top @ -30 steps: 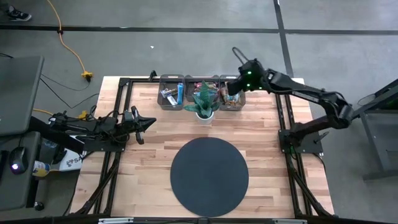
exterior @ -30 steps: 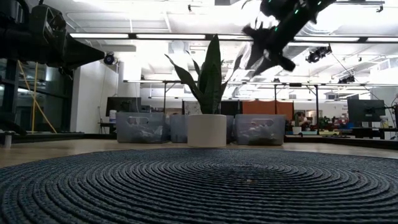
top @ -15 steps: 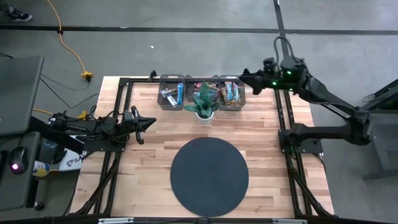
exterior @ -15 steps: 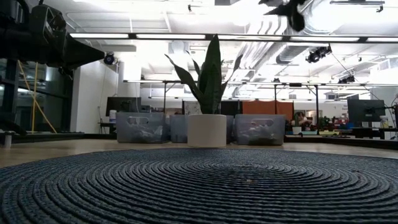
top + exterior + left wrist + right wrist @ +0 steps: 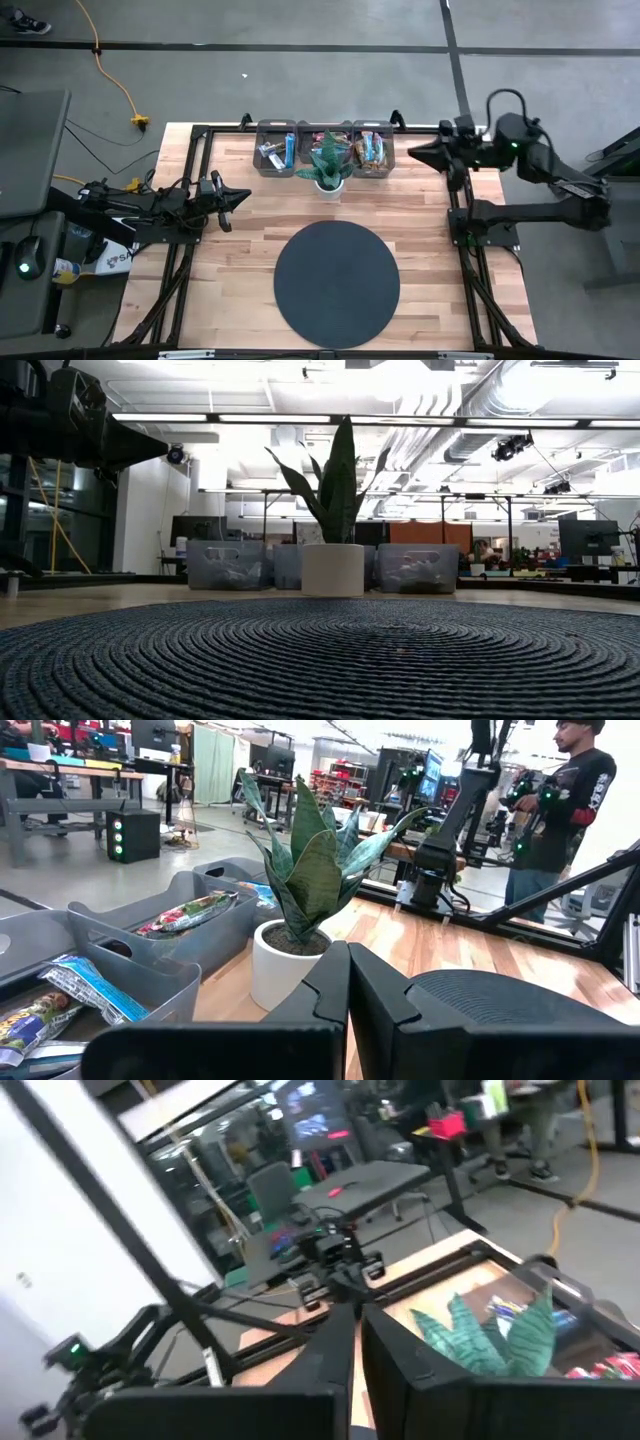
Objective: Pick and place Granola Bars by type
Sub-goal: Return to Home Position
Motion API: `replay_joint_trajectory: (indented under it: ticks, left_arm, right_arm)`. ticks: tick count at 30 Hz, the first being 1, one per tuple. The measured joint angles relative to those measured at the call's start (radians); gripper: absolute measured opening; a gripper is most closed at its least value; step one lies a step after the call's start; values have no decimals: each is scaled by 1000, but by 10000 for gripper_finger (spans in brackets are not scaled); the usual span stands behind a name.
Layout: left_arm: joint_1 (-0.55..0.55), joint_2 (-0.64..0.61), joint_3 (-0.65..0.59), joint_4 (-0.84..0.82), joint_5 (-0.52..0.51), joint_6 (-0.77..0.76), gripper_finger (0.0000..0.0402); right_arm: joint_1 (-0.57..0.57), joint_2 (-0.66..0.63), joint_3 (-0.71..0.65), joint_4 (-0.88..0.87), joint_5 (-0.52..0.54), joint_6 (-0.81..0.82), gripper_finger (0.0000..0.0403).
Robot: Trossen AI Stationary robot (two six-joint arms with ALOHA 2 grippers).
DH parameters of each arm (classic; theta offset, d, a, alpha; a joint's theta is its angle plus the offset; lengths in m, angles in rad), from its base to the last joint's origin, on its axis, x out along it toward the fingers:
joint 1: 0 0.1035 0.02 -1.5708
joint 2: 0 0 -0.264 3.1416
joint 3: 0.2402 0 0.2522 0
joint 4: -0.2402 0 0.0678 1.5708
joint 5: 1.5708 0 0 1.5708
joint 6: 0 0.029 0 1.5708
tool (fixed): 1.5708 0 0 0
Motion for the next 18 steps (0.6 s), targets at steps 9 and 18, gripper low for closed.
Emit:
replay_joint_trajectory:
  ticks: [9, 18]
  left_arm:
    - [0, 0, 0, 0, 0, 0, 1]
    - [0, 0, 0, 0, 0, 0, 1]
  right_arm:
    - [143, -126, 0, -101, 150, -81, 3]
    - [201, -270, -83, -22, 249, -162, 0]
